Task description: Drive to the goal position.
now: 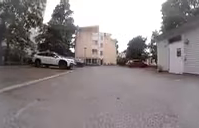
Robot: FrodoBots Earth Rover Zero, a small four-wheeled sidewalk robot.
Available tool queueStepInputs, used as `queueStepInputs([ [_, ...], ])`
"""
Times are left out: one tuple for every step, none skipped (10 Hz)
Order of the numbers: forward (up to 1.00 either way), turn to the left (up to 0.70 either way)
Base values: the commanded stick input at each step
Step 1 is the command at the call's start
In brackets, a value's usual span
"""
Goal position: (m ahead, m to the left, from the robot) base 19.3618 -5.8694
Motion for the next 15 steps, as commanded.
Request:
queueStepInputs([
  [0.6,0.0],
  [0.6,0.0],
  [0.6,0.0],
  [0.6,0.0],
  [0.6,0.0],
  [0.6,0.0],
  [0.6,0.0],
  [0.6,0.0],
  [0.6,0.0],
  [0.6,0.0],
  [0.6,0.0],
  [0.6,0.0],
  [0.6,0.0],
  [0.6,0.0],
  [0.6,0.0],
])
